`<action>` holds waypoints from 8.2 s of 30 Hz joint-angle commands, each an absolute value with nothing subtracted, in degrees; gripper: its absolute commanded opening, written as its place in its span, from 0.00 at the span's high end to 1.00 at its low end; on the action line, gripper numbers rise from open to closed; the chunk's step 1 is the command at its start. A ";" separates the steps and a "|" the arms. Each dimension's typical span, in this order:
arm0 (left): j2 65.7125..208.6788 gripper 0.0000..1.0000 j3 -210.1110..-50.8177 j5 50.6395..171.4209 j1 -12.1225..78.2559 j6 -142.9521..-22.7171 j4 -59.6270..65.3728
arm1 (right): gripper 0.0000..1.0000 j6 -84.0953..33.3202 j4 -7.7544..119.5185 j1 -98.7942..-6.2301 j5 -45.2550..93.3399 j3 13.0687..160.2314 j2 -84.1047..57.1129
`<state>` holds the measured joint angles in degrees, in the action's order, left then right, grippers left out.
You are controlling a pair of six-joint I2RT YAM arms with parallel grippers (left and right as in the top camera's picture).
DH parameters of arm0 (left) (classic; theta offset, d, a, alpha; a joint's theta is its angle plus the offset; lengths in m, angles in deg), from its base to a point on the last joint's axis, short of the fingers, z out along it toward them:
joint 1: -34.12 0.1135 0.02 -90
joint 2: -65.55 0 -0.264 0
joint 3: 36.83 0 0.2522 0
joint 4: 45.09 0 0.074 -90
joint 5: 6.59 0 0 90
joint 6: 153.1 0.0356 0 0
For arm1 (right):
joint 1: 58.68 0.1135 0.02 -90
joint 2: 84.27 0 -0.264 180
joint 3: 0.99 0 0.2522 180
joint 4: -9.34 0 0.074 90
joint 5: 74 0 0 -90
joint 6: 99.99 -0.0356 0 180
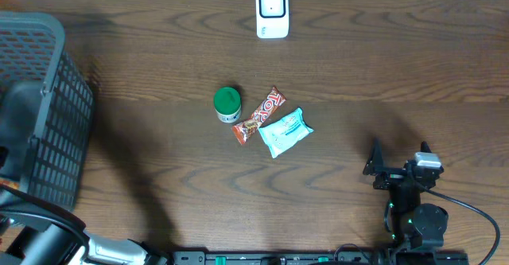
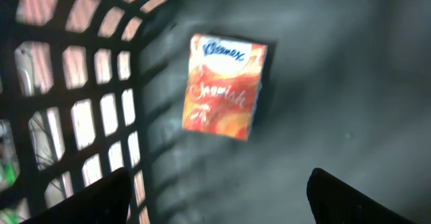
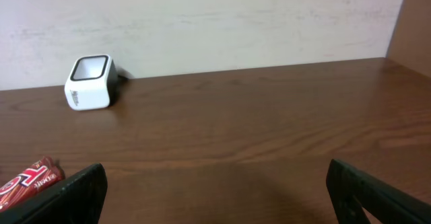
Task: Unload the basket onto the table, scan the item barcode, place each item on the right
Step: 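Reach the left gripper into the basket and grasp the orange Kleenex pack, then place the orange Kleenex pack on the table right of the wipes, then retract the left arm and move the right gripper toward the Kleenex pack, then lower the right gripper onto the orange Kleenex pack and grasp it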
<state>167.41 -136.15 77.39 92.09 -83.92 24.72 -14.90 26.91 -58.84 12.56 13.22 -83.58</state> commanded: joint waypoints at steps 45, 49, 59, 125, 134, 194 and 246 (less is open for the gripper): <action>169.29 0.51 -105.13 72.52 92.44 -77.43 -17.75 | 0.01 -14.15 27.06 -58.47 12.45 13.09 -83.89; 168.46 0.61 -105.48 75.01 92.44 -77.36 -17.20 | 0.01 -14.17 27.06 -58.47 12.45 13.09 -83.89; 148.77 0.61 -118.92 98.11 92.44 -87.15 -13.62 | 0.01 -14.17 27.06 -58.47 12.45 13.09 -83.89; 159.24 0.12 -127.47 76.96 -9.35 -98.76 -27.89 | 0.01 -14.17 27.06 -58.47 12.45 13.09 -83.89; 132.11 0.11 -129.24 64.67 5.69 -74.74 -23.43 | 0.01 -14.00 23.48 -58.47 10.90 13.09 -83.89; 102.98 0.11 -122.05 63.91 31.33 -51.44 -11.02 | 0.99 -36.14 36.53 -56.63 55.64 61.39 8.52; 103.00 0.11 -122.05 63.91 31.33 -51.39 -11.06 | 0.98 -34.59 40.62 -53.70 53.63 63.16 6.08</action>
<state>103.26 -122.07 63.64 31.02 -51.09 -10.75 -33.41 41.25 -56.76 55.00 62.84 14.16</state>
